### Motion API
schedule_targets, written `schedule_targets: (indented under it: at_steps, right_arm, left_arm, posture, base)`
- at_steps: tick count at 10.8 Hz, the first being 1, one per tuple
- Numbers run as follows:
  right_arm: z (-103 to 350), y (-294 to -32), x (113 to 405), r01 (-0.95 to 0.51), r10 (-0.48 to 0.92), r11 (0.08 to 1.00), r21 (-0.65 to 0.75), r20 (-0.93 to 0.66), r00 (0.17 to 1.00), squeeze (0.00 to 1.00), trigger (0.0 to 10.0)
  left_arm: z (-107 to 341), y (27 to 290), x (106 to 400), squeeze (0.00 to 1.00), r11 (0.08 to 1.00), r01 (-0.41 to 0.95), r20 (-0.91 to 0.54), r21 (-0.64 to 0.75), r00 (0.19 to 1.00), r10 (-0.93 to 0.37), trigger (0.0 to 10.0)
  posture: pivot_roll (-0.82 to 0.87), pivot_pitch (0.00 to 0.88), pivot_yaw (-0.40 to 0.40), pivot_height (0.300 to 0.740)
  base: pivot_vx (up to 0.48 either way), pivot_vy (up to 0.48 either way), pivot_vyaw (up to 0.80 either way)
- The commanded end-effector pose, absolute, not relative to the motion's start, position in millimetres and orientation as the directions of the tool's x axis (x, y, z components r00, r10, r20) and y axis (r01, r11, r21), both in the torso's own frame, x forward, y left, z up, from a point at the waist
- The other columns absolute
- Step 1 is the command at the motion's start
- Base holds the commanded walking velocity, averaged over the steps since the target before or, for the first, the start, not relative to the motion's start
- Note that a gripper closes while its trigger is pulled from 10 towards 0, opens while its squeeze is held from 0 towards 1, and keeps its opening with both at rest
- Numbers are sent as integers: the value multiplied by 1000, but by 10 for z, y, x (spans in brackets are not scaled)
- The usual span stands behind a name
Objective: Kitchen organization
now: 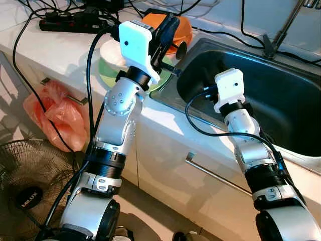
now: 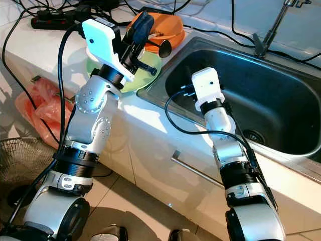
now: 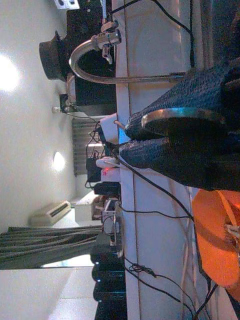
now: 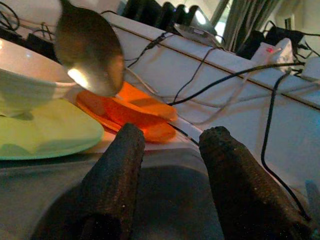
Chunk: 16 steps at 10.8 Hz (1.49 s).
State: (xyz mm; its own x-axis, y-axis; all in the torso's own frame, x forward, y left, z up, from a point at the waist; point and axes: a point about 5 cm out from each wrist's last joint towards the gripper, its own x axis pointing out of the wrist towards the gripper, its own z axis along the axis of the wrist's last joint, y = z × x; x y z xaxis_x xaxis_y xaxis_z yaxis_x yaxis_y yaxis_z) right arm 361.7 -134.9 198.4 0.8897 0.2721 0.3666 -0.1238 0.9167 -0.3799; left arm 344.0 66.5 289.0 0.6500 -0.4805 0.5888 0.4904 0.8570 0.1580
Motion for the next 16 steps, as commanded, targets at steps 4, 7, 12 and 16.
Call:
schedule_targets:
  at_steps: [4, 7, 12, 16]
  right_arm:
    - [2034, -1296, 3563, -150, 326, 899, -412, 401, 856, 0, 10000]
    - [2050, -1246, 3555, -170, 345, 897, -409, 405, 847, 0, 10000]
    - [2064, -1223, 3536, -181, 350, 901, -394, 414, 841, 0, 10000]
    - [2024, -1181, 3523, -200, 359, 902, -384, 405, 841, 0, 10000]
  left_arm:
    - [2878, 577, 3387, 0, 828, 532, 576, 177, 626, -526, 10000]
    - [2787, 494, 3375, 0, 795, 581, 539, 174, 620, -570, 10000]
    - [2631, 331, 3318, 0, 742, 650, 489, 163, 600, -633, 10000]
    - [2489, 199, 3263, 0, 703, 699, 453, 132, 588, -670, 10000]
  posture:
    - [49, 88, -43, 740]
    - [49, 80, -43, 740]
    - [46, 85, -40, 740]
    - [52, 89, -38, 740]
  base:
    - [0, 0, 0]
    - [0, 0, 0]
    - [0, 0, 0]
    - [0, 0, 0]
